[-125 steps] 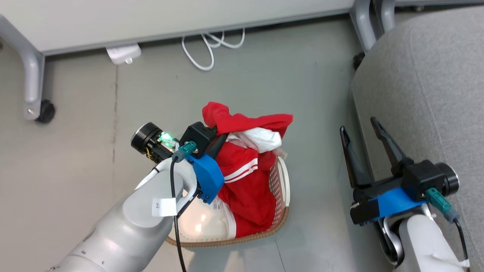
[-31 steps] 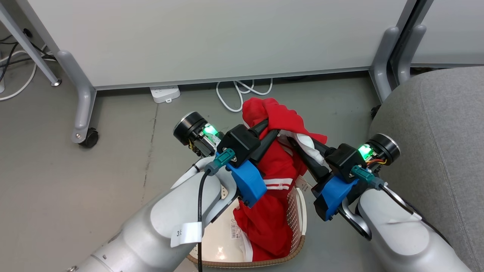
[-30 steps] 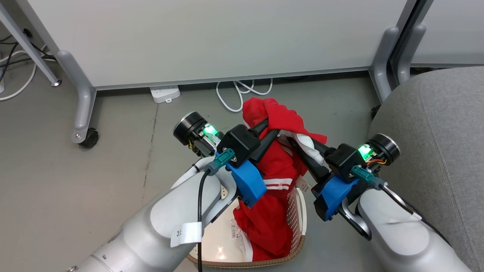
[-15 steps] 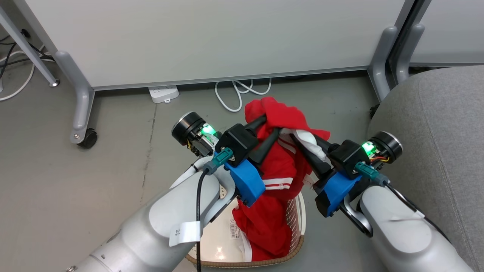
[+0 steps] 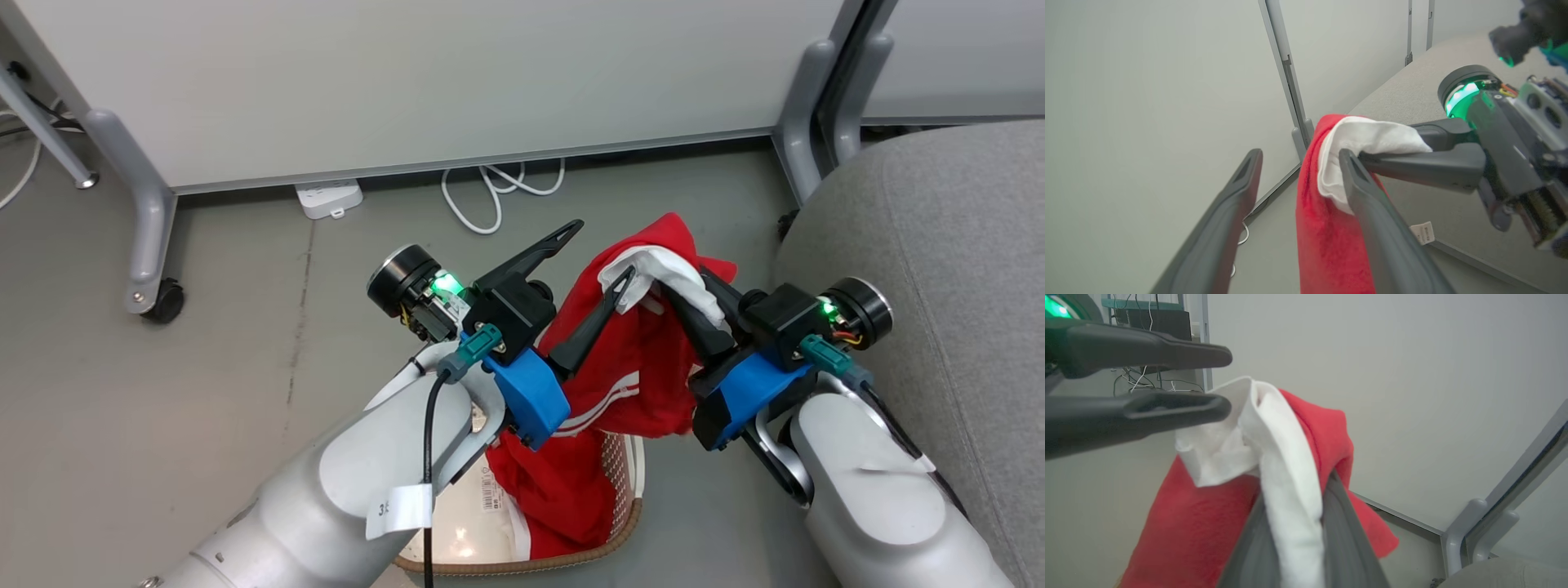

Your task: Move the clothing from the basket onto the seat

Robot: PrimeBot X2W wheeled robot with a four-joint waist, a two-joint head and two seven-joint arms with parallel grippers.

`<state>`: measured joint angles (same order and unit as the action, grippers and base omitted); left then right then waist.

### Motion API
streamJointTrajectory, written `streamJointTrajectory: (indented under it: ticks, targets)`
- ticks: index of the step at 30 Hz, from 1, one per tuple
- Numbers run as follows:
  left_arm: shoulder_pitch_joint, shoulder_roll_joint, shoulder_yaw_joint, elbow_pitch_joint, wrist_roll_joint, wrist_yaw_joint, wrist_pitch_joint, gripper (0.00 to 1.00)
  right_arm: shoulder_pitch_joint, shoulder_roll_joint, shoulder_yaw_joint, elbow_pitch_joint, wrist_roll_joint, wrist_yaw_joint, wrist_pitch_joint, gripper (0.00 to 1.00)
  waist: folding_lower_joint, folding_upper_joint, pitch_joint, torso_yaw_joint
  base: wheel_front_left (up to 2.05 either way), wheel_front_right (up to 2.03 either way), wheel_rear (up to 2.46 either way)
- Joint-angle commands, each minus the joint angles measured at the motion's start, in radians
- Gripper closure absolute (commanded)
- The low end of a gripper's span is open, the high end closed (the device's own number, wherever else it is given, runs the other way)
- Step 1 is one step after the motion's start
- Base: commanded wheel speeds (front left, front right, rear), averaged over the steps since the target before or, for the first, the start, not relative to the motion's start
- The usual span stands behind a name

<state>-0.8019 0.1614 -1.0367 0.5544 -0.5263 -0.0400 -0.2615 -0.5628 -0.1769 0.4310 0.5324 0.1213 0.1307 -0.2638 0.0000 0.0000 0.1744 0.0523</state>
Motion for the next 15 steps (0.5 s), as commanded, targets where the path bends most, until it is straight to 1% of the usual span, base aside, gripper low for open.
streamJointTrajectory:
  ticks: [1, 8, 10, 15]
  targets:
    - [0.004, 0.009, 0.003, -0.005, 0.008, 0.006, -0.004, 0.00, 0.018, 0.003, -0.016, -0.010, -0.004, 0.000, -0.001, 1.00, 0.0000, 0.0000, 0.010, -0.016, 0.00, 0.00, 0.00]
    - [0.014, 0.024, 0.001, -0.026, 0.016, 0.014, -0.004, 0.00, 0.045, 0.013, -0.108, -0.054, -0.016, 0.000, -0.001, 1.00, 0.0000, 0.0000, 0.038, -0.083, 0.00, 0.00, 0.00]
    - [0.016, 0.032, -0.002, -0.036, 0.019, 0.014, -0.005, 0.00, 0.059, 0.022, -0.154, -0.080, -0.024, 0.000, -0.001, 1.00, 0.0000, 0.0000, 0.049, -0.118, 0.00, 0.00, 0.00]
    - [0.020, 0.039, -0.015, -0.052, 0.029, 0.015, -0.005, 0.00, 0.086, 0.034, -0.225, -0.124, -0.035, 0.000, -0.001, 1.00, 0.0000, 0.0000, 0.071, -0.179, 0.00, 0.00, 0.00]
